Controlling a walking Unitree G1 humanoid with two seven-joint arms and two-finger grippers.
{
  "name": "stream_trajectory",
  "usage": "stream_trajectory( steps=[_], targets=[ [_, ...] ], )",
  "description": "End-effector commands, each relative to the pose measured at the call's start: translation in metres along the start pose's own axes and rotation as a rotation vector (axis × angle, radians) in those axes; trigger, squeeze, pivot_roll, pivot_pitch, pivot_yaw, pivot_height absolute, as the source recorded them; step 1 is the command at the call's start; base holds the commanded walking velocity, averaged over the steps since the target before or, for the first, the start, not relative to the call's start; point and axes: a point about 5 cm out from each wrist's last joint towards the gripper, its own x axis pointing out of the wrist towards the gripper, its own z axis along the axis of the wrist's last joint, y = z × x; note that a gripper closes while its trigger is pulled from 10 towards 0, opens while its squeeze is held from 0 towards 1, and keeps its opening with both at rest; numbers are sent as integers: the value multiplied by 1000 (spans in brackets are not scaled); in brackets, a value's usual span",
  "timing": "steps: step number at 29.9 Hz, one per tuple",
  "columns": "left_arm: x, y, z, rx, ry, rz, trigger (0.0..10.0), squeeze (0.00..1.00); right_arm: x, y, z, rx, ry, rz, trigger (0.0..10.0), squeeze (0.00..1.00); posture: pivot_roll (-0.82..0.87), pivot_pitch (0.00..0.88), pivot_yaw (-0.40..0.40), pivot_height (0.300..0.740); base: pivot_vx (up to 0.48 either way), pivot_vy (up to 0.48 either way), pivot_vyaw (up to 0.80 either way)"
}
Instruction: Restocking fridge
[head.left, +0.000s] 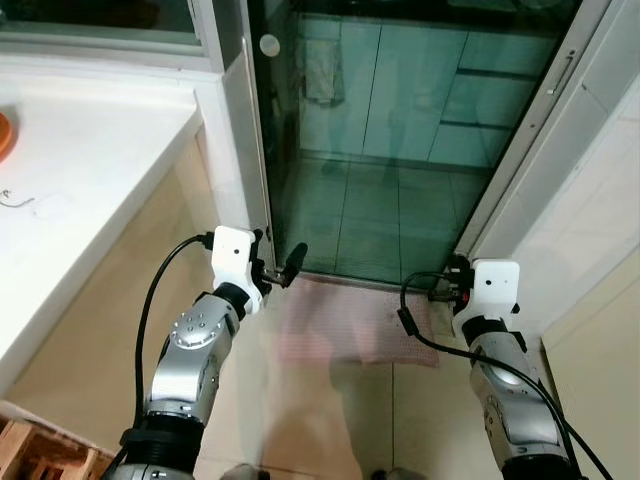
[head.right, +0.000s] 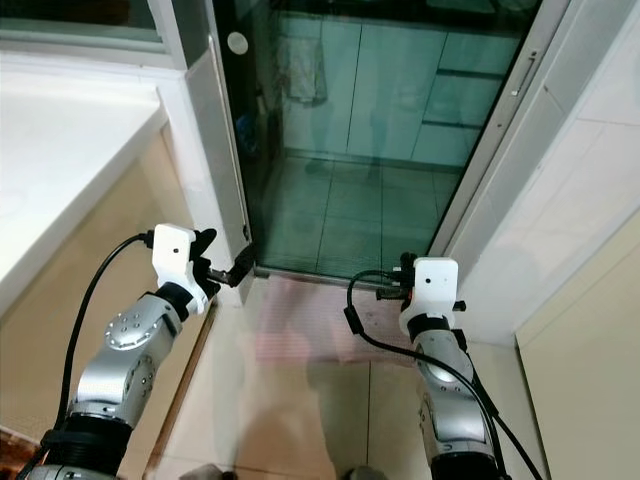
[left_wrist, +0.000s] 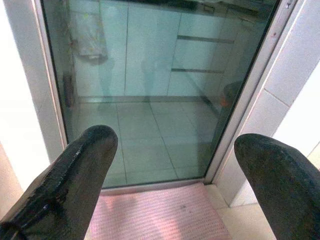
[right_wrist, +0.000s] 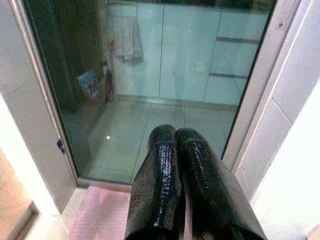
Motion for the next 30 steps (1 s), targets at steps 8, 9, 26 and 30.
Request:
stream_trajectory(
  steps=[8, 9, 26, 30],
  targets=[
    [1, 3, 0, 21, -1, 16, 10000, 0, -3, -2, -5, 1, 16, -9, 10000, 0, -81, 0, 13, 740, 0, 0, 0],
    [1, 3, 0, 21, -1, 16, 10000, 0, -3, -2, -5, 1, 16, -9, 10000, 0, -81, 0, 13, 740, 0, 0, 0],
    [3, 5, 1, 22, -14, 19, 10000, 0, -2, -3, -8, -3, 24, -9, 10000, 0, -78, 0, 12, 740, -15, 0, 0],
    [4, 5, 1, 23, -17, 19, 10000, 0, -1, -3, -8, -4, 23, -9, 10000, 0, -78, 0, 12, 740, -251, 0, 0]
  ],
)
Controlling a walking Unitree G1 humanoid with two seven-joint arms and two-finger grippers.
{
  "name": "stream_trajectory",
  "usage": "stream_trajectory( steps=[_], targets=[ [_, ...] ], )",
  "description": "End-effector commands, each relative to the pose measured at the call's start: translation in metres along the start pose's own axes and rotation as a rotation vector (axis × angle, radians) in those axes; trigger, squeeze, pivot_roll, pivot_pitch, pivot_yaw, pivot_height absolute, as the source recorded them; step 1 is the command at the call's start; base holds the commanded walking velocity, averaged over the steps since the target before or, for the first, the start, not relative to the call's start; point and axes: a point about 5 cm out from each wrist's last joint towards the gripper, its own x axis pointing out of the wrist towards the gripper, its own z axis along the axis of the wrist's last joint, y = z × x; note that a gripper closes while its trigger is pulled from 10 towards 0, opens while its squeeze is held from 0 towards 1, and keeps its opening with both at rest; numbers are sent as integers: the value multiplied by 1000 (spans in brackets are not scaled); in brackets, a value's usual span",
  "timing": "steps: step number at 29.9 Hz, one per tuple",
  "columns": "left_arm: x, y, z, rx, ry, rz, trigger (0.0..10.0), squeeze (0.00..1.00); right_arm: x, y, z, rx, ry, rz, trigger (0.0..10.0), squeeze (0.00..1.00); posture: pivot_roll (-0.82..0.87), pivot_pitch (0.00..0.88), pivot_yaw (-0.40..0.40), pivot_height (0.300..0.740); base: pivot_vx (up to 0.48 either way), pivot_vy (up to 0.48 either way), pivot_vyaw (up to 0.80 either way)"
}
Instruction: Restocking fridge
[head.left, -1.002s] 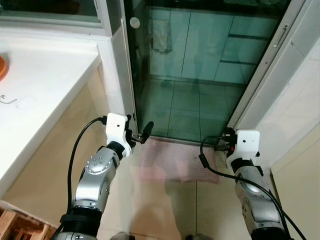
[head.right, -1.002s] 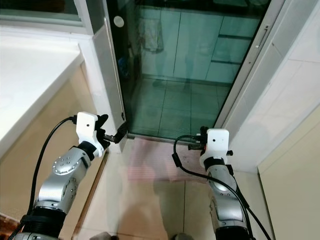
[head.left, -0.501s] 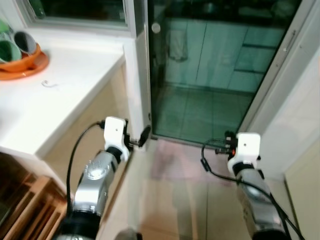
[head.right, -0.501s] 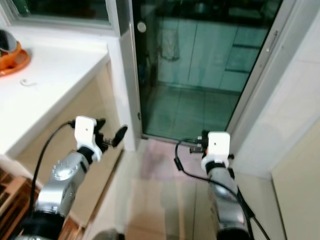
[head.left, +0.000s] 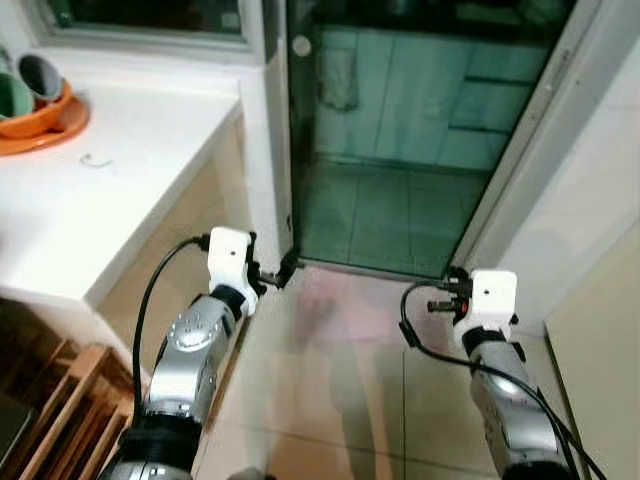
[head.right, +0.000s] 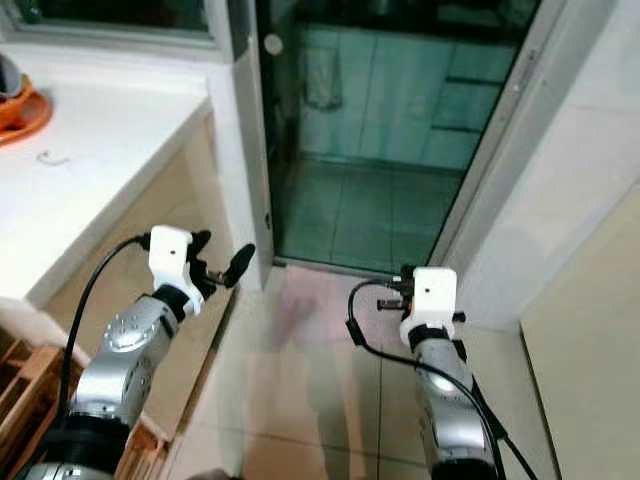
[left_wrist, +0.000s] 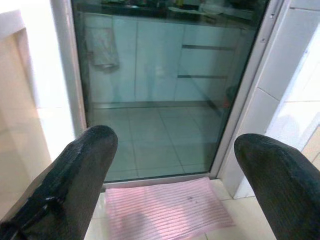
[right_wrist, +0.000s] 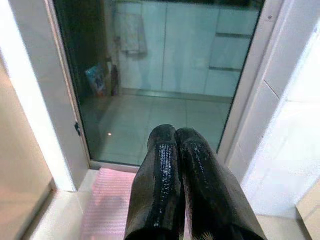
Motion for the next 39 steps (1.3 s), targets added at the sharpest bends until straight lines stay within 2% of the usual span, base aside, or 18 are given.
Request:
stream_trajectory(
  steps=[1, 39],
  targets=[
    [3, 0, 1, 8, -3, -4, 10000, 0, 3, 0, 4, 4, -17, -1, 10000, 0, -78, 0, 11, 740, -251, 0, 0],
    [2, 2, 1, 6, -7, 6, 10000, 0, 0, 0, -2, 14, 1, -8, 10000, 0, -84, 0, 19, 740, -272, 0, 0]
  ],
)
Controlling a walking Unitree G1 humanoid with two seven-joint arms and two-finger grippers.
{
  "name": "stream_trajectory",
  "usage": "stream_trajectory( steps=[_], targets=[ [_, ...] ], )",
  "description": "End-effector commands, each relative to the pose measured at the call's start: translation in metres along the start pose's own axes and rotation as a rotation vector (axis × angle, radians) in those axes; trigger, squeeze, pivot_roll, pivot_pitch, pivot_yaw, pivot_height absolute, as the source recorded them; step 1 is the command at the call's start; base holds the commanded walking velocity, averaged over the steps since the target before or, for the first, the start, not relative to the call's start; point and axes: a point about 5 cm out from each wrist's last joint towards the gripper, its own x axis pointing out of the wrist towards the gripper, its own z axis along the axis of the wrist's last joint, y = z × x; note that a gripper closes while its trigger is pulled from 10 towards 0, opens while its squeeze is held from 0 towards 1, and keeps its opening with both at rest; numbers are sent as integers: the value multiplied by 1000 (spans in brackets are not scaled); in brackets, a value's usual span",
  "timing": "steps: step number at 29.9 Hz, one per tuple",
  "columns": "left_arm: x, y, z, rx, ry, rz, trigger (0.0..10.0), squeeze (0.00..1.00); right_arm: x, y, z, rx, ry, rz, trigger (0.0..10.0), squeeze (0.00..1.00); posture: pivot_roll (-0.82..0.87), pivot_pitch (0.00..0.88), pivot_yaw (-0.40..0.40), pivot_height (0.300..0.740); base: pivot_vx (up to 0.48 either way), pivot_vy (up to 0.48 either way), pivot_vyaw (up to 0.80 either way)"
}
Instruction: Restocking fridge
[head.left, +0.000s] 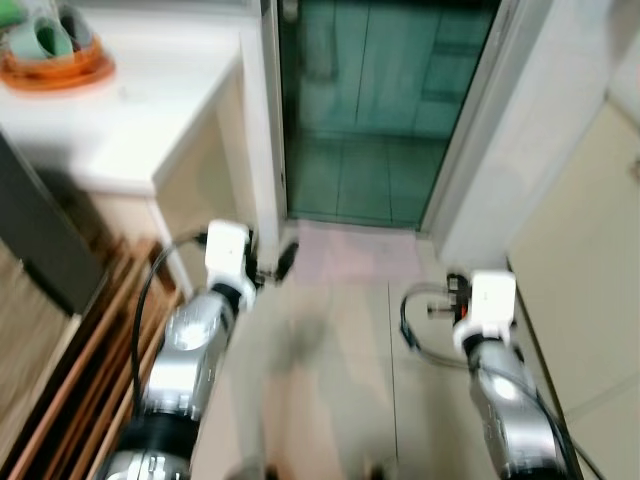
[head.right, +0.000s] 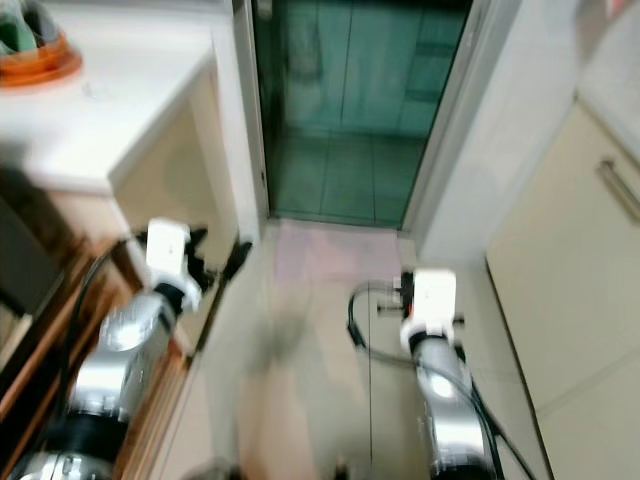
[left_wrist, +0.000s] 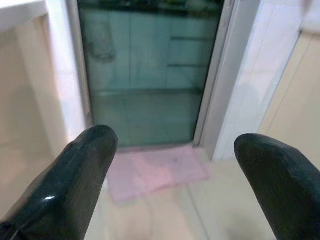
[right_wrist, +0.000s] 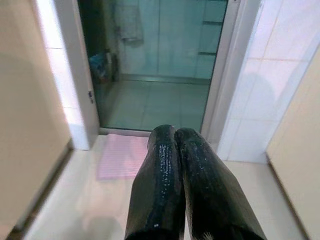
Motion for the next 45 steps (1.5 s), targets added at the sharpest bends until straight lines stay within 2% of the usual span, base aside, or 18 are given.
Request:
stream_trajectory(
  steps=[1, 9, 12, 17, 24, 30, 36, 37, 45],
  targets=[
    [2, -3, 1, 1, -1, -11, 10000, 0, -1, -3, -1, 5, 5, -11, 10000, 0, -84, 0, 19, 740, -292, 0, 0],
    [2, -2, 1, 6, -2, -8, 10000, 0, -1, -5, 1, 11, -13, -19, 10000, 0, -84, 0, 19, 740, -294, 0, 0],
    [1, 0, 1, 8, -6, 3, 10000, 0, -1, -6, 8, 7, -58, -27, 10000, 0, -83, 0, 17, 740, -296, 0, 0],
    [-2, 8, 2, 0, -31, 75, 10000, 0, -5, -17, 28, 31, -177, -113, 10000, 0, -82, 0, 9, 740, -317, 0, 0],
    [-2, 8, 4, -14, -59, 106, 10000, 0, -1, -18, 48, -53, -286, -120, 10000, 0, -74, 0, -5, 740, -368, 0, 0],
    [-1, 10, 5, -14, -65, 116, 10000, 0, 2, -20, 43, -68, -253, -116, 10000, 0, -70, 0, -11, 740, -376, 0, 0],
    [-1, 9, 3, -21, -61, 108, 10000, 0, 7, -14, 31, -118, -144, -120, 10000, 0, -71, 0, -8, 740, -371, 0, 0],
    [-1, 9, 3, -20, -57, 109, 10000, 0, 7, -14, 31, -91, -158, -129, 10000, 1000, -71, 0, -8, 740, 0, 0, 0],
    [1, 6, 2, 0, -50, 88, 10000, 0, 7, -16, 34, -66, -186, -127, 10000, 1000, -72, 0, -6, 740, 0, 0, 0]
  ],
)
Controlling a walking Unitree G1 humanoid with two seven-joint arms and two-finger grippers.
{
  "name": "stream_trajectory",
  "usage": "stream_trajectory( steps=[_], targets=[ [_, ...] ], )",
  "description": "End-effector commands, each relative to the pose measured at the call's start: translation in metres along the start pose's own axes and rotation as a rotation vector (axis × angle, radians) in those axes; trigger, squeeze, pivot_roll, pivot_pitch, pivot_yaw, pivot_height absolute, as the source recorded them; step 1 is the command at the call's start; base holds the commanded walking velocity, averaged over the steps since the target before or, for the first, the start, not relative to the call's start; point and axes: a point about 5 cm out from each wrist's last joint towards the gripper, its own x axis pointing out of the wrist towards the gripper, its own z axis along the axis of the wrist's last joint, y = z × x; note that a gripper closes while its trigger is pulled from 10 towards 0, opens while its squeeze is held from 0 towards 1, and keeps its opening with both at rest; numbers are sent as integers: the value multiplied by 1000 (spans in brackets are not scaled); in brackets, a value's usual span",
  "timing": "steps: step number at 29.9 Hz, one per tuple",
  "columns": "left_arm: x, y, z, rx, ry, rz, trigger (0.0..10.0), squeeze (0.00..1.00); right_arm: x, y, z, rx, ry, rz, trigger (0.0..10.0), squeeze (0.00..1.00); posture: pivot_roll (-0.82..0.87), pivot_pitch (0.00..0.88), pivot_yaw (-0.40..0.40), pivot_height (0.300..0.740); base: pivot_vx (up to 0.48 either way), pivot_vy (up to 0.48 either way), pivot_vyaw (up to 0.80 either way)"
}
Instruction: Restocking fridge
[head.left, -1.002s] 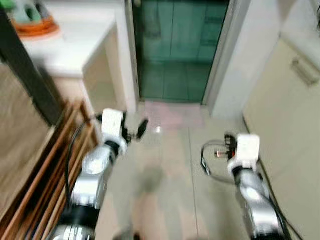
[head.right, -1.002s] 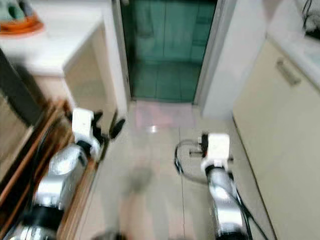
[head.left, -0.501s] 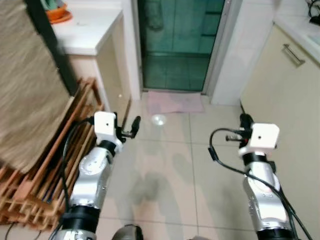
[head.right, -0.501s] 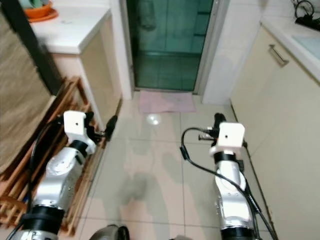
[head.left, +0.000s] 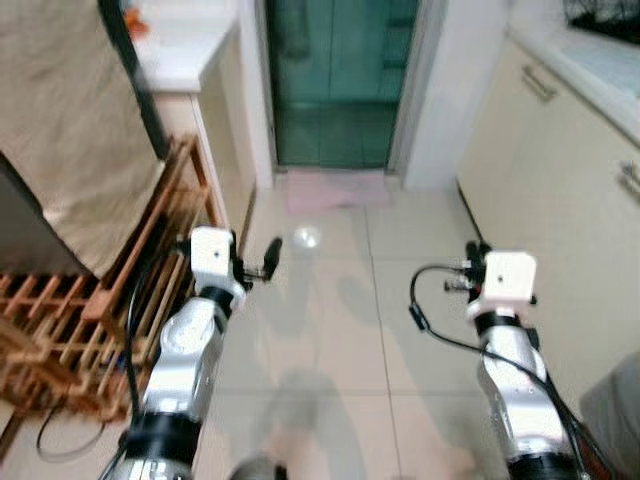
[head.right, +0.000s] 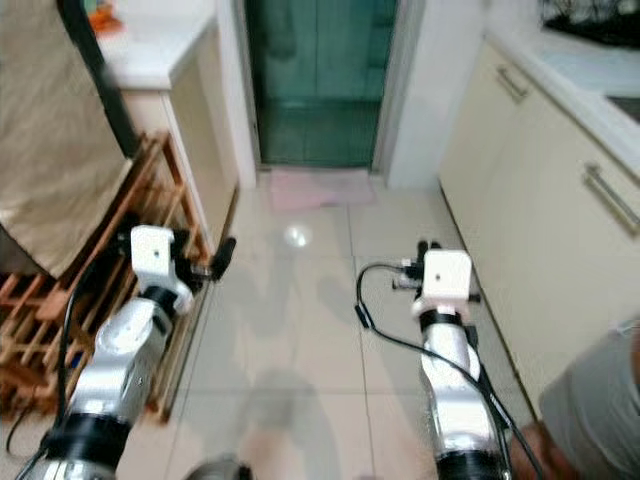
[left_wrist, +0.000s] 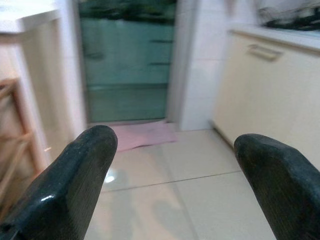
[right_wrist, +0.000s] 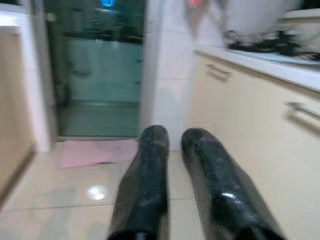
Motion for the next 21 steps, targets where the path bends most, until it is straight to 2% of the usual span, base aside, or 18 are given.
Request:
stream_trajectory(
  steps=[1, 6, 15, 21],
  targets=[
    [-2, 1, -2, 1, 9, -2, 10000, 0, 2, 3, 4, 14, -15, 15, 10000, 1000, -72, 0, -7, 740, 0, 0, 0],
    [-2, -1, -5, -17, 23, -4, 10000, 0, 0, 6, 5, 26, -26, 34, 10000, 1000, -74, 0, -6, 740, 0, 0, 0],
    [-4, -1, -9, 26, 38, 2, 10000, 0, -2, 13, 2, 18, -16, 68, 10000, 1000, -68, 0, -6, 740, 0, 0, 0],
    [-5, -2, -10, 17, 43, 5, 10000, 0, -1, 14, 3, 57, -18, 74, 10000, 1000, -66, 0, -6, 740, 0, 0, 0]
  ],
)
